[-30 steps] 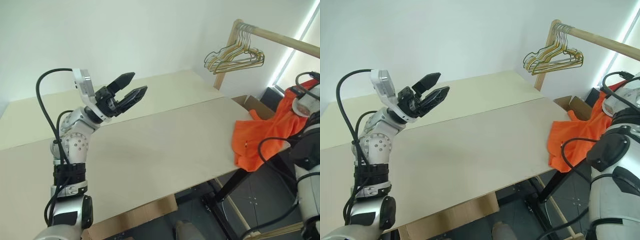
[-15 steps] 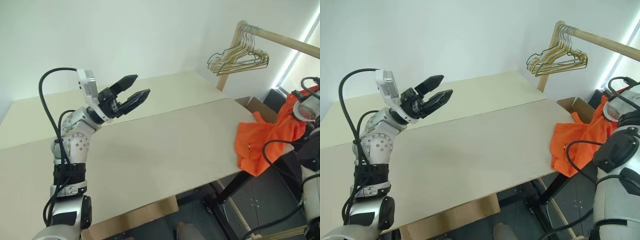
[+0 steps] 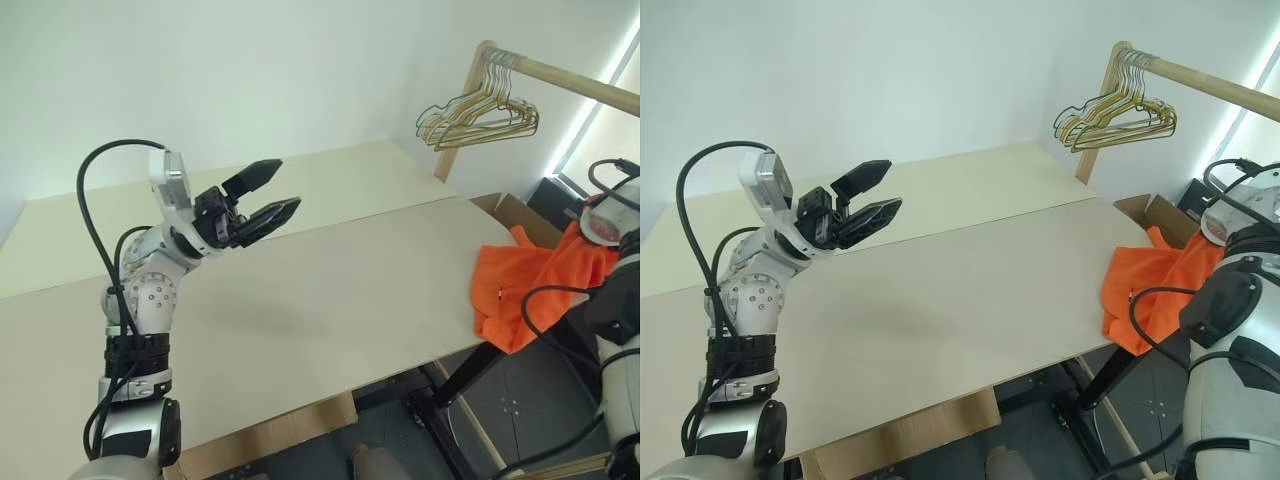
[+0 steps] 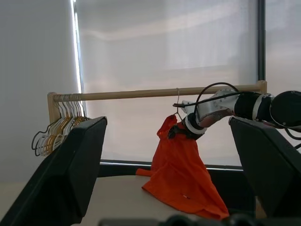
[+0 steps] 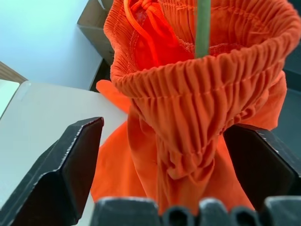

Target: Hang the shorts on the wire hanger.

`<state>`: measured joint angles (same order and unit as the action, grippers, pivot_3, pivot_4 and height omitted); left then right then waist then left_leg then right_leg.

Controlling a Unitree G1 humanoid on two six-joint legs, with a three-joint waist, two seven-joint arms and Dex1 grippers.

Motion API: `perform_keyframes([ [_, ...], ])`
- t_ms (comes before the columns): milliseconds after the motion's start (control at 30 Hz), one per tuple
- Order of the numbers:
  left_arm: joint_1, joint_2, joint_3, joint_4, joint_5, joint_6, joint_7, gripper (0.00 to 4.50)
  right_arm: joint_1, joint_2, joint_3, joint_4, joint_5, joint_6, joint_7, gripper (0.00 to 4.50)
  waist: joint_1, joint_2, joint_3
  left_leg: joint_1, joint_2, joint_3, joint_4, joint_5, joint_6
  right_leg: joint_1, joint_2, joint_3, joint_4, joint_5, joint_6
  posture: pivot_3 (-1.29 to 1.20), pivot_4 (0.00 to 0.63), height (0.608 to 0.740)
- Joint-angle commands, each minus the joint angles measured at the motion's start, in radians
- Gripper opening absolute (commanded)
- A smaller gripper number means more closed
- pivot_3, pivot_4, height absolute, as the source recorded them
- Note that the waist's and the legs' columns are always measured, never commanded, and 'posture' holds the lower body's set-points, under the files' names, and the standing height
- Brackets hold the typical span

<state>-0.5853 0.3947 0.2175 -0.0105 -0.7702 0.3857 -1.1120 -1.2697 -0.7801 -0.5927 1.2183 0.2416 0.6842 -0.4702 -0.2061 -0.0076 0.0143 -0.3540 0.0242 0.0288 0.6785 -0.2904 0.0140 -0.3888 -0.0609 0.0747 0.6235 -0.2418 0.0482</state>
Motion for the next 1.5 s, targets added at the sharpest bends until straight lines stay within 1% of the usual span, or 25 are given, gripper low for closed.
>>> perform_keyframes([
  [33, -0.002, 0.011, 0.001, -0.023, -0.013, -0.022, -0.025, 4.50, -0.007, -0.001, 0.027, -0.067, -0.009, -0.033, -0.027, 4.44, 0.000, 0.000, 0.000, 0.000, 0.000, 0.000, 0.000, 0.000, 0.000, 0.000, 0.000, 0.000, 0.000, 0.000, 0.000, -0.13, 0.000, 0.740],
  [100, -0.001, 0.010, -0.001, -0.018, -0.008, -0.029, -0.029, 4.50, -0.005, 0.003, 0.056, -0.093, -0.028, -0.037, -0.029, 4.44, -0.001, 0.000, 0.000, 0.000, 0.000, 0.000, 0.000, 0.000, 0.000, 0.000, 0.000, 0.000, 0.000, 0.000, 0.000, -0.13, 0.000, 0.740],
  [233, 0.001, 0.011, -0.002, -0.013, 0.003, -0.040, -0.029, 4.50, -0.008, 0.015, 0.110, -0.171, -0.075, -0.032, -0.081, 4.44, 0.000, 0.001, 0.000, 0.000, 0.000, 0.000, 0.000, 0.000, 0.000, 0.000, 0.000, 0.000, 0.000, 0.000, 0.000, -0.13, 0.000, 0.740],
  [367, 0.009, 0.017, -0.005, -0.018, 0.008, -0.040, -0.031, 4.50, -0.009, 0.040, 0.216, -0.308, -0.172, -0.025, -0.143, 4.44, -0.001, 0.003, 0.002, 0.000, 0.000, 0.000, 0.000, 0.000, 0.000, 0.000, 0.000, 0.001, 0.001, 0.000, 0.000, -0.13, 0.000, 0.740],
  [433, 0.009, 0.016, -0.003, -0.017, 0.011, -0.046, -0.025, 4.50, 0.010, 0.052, 0.266, -0.394, -0.217, -0.059, -0.139, 4.44, 0.000, 0.004, 0.002, 0.000, 0.000, 0.000, 0.000, 0.000, 0.000, -0.001, 0.000, 0.001, 0.001, 0.000, 0.000, -0.12, 0.000, 0.740],
  [600, 0.010, 0.021, 0.008, -0.017, 0.008, -0.044, -0.029, 4.50, 0.051, 0.070, 0.323, -0.515, -0.274, -0.156, -0.091, 4.44, 0.002, 0.004, 0.002, 0.001, 0.000, -0.001, 0.000, 0.000, 0.000, -0.001, 0.000, 0.001, 0.001, 0.000, 0.000, -0.12, 0.000, 0.740],
  [733, 0.031, 0.044, 0.025, -0.028, -0.005, -0.037, -0.036, 4.50, 0.110, 0.084, 0.419, -0.640, -0.321, -0.236, 0.034, 4.44, 0.000, 0.004, 0.002, 0.001, 0.000, 0.000, 0.000, 0.000, 0.000, -0.001, 0.000, 0.001, 0.001, 0.000, 0.000, -0.10, 0.000, 0.740],
  [800, 0.043, 0.058, 0.029, -0.038, -0.003, -0.032, -0.027, 4.50, 0.144, 0.097, 0.452, -0.695, -0.316, -0.255, 0.127, 4.44, 0.001, 0.004, 0.002, 0.001, 0.001, 0.000, 0.000, 0.000, 0.000, -0.001, 0.000, 0.001, 0.002, 0.000, 0.000, -0.08, 0.000, 0.740],
  [900, 0.084, 0.098, 0.040, -0.067, 0.015, -0.031, -0.008, 4.50, 0.211, 0.128, 0.500, -0.782, -0.240, -0.286, 0.387, 4.44, 0.001, 0.004, 0.002, 0.002, 0.002, 0.000, 0.000, 0.000, 0.000, -0.001, 0.001, 0.001, 0.002, 0.000, 0.000, -0.05, 0.000, 0.740],
  [967, 0.130, 0.127, 0.052, -0.096, 0.036, -0.040, 0.022, 4.50, 0.259, 0.143, 0.540, -0.841, -0.222, -0.281, 0.510, 4.44, 0.004, 0.004, 0.002, 0.002, 0.002, 0.000, 0.000, 0.000, 0.000, -0.001, 0.001, 0.001, 0.003, 0.000, 0.000, -0.02, 0.000, 0.740],
  [1033, 0.179, 0.152, 0.056, -0.127, 0.063, -0.049, 0.053, 4.50, 0.290, 0.166, 0.530, -0.885, -0.172, -0.238, 0.597, 4.44, 0.015, 0.004, 0.002, 0.002, 0.003, -0.001, 0.000, 0.000, 0.000, -0.001, 0.001, 0.000, 0.003, 0.000, 0.000, 0.02, 0.000, 0.740],
  [1067, 0.208, 0.167, 0.060, -0.146, 0.073, -0.047, 0.068, 4.50, 0.310, 0.175, 0.522, -0.909, -0.139, -0.225, 0.650, 4.44, 0.026, 0.004, 0.003, 0.002, 0.003, -0.001, 0.000, 0.000, 0.000, -0.001, 0.001, -0.001, 0.003, 0.000, 0.000, 0.03, 0.000, 0.740],
  [1133, 0.264, 0.193, 0.077, -0.183, 0.079, -0.034, 0.098, 4.50, 0.358, 0.165, 0.568, -0.958, -0.145, -0.234, 0.750, 4.44, 0.055, 0.003, 0.003, 0.001, 0.003, -0.002, 0.000, 0.000, 0.000, -0.002, 0.001, -0.002, 0.003, 0.000, 0.000, 0.04, 0.000, 0.740],
  [1300, 0.387, 0.236, 0.120, -0.259, 0.071, -0.011, 0.157, 4.50, 0.456, 0.155, 0.622, -1.070, -0.075, -0.230, 1.012, 4.44, 0.136, 0.001, 0.005, 0.000, 0.004, -0.001, 0.000, 0.000, 0.000, -0.006, 0.001, -0.003, 0.003, 0.000, 0.000, 0.10, 0.000, 0.740],
  [1433, 0.478, 0.257, 0.146, -0.308, 0.068, -0.001, 0.181, 4.50, 0.527, 0.104, 0.735, -1.140, -0.116, -0.279, 1.195, 4.44, 0.195, -0.001, 0.006, -0.001, 0.004, 0.000, 0.000, 0.000, 0.000, -0.007, 0.001, -0.005, 0.003, 0.000, -0.001, 0.13, 0.000, 0.740],
  [1500, 0.509, 0.262, 0.152, -0.320, 0.069, -0.007, 0.182, 4.50, 0.550, 0.091, 0.766, -1.162, -0.130, -0.290, 1.240, 4.44, 0.215, -0.002, 0.007, -0.001, 0.004, 0.000, 0.000, 0.000, 0.000, -0.007, 0.001, -0.005, 0.003, 0.000, -0.002, 0.15, 0.000, 0.740],
])
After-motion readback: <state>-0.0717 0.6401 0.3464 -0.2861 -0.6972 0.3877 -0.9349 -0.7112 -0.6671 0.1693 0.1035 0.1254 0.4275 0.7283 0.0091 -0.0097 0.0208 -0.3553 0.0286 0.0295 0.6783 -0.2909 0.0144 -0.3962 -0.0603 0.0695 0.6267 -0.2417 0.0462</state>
